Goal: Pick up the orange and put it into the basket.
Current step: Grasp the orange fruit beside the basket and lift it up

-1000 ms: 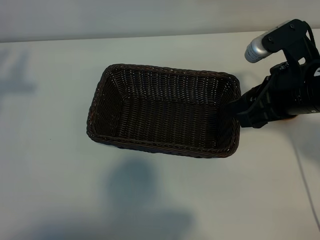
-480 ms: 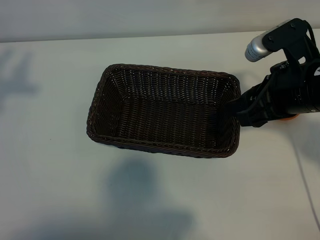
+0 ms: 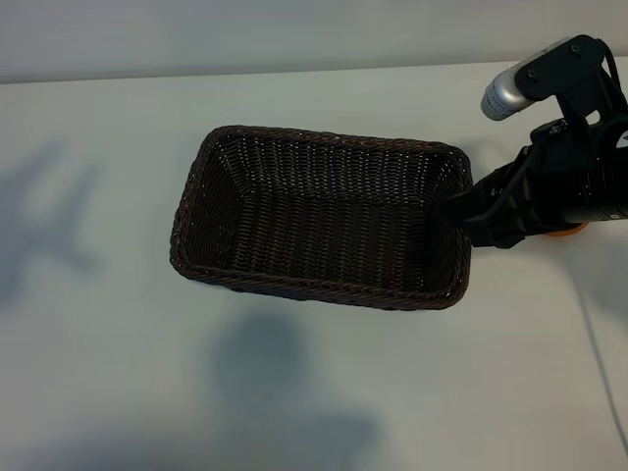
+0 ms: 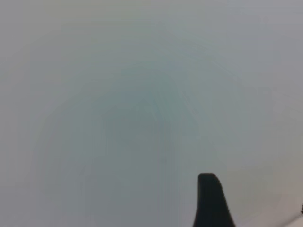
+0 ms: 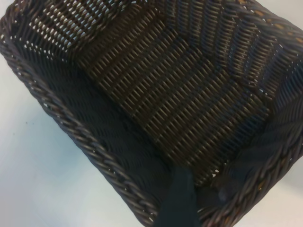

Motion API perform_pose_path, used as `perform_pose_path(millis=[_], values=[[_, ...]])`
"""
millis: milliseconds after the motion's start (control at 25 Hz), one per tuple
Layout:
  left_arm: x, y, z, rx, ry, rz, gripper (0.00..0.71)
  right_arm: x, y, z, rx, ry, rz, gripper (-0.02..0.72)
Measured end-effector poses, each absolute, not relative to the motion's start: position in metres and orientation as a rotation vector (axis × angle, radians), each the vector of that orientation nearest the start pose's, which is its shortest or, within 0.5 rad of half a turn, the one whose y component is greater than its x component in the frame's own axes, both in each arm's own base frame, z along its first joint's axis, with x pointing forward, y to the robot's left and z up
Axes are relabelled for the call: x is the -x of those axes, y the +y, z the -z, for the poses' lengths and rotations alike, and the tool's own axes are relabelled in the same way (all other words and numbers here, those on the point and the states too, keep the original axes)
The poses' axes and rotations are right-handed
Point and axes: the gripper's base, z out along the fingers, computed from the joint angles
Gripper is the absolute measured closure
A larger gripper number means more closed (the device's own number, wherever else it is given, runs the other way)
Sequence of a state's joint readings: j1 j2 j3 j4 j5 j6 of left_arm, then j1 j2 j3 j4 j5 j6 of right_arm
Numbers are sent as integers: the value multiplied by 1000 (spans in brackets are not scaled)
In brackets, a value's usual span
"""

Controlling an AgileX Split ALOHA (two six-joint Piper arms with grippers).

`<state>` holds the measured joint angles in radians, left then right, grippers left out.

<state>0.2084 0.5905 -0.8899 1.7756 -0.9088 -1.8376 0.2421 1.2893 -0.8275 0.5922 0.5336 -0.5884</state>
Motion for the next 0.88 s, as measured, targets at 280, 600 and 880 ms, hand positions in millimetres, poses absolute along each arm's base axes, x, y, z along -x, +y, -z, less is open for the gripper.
perform_pose_path(millis=[280,600,880], values=[[-53,-72,-428,-838,1355,535,231,-245,87,-269,498,2346,-427,109],[-44,-77,-433,-889,1319,610,231,-245,87,-269,498,2346,-427,109],[-61,-63,-446,-567,1395,600,231,-245,87,-269,500,2348,-429,109]])
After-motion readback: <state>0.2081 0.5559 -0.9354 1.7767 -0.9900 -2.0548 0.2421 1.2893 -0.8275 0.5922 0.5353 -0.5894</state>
